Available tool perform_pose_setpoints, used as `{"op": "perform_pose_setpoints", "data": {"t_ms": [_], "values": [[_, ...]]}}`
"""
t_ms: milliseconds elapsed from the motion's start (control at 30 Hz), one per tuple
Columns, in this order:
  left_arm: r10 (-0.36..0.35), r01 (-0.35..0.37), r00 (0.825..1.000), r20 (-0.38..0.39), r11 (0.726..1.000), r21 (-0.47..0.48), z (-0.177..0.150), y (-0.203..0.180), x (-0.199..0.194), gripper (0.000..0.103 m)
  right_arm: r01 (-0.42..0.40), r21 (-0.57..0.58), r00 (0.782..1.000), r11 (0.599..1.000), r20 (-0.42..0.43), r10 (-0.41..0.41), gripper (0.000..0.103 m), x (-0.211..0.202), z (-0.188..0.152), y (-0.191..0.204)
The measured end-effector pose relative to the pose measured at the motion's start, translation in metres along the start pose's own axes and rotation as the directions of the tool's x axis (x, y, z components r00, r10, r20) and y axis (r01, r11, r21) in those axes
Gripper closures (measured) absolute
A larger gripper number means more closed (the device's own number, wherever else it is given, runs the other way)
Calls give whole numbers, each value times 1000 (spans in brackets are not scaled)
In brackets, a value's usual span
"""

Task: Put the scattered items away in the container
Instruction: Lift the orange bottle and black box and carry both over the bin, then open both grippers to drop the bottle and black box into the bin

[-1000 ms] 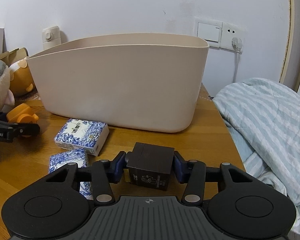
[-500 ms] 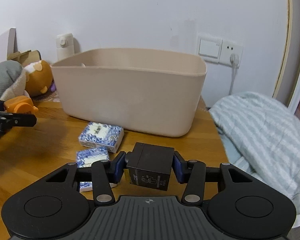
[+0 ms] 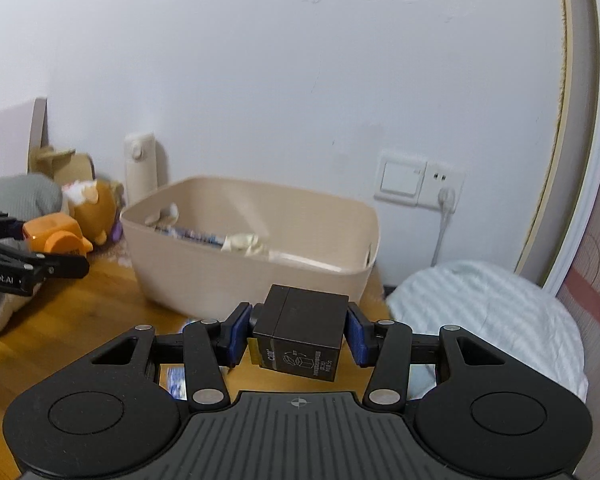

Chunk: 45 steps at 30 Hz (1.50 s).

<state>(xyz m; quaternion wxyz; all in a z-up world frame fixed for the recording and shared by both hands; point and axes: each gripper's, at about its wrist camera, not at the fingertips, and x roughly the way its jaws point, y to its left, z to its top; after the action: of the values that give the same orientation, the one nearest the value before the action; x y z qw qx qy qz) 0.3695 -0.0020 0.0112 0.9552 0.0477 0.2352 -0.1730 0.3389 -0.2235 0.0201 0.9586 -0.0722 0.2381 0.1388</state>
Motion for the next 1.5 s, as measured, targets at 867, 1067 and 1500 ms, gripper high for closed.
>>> {"op": "perform_pose_setpoints", "data": {"t_ms": [867, 1067, 1500], "values": [[96, -102, 989, -110, 993, -54, 107, -6, 108, 22, 27, 13, 999, 1000, 18, -28, 57, 77, 98, -27], [115, -126, 978, -173, 990, -58, 96, 0, 145, 22, 31, 9, 999, 999, -39, -31, 57, 114, 93, -23], [111, -122, 954, -278, 992, -24, 63, -6, 182, 22, 74, -45, 982, 996, -172, -80, 57, 163, 66, -14]]}}
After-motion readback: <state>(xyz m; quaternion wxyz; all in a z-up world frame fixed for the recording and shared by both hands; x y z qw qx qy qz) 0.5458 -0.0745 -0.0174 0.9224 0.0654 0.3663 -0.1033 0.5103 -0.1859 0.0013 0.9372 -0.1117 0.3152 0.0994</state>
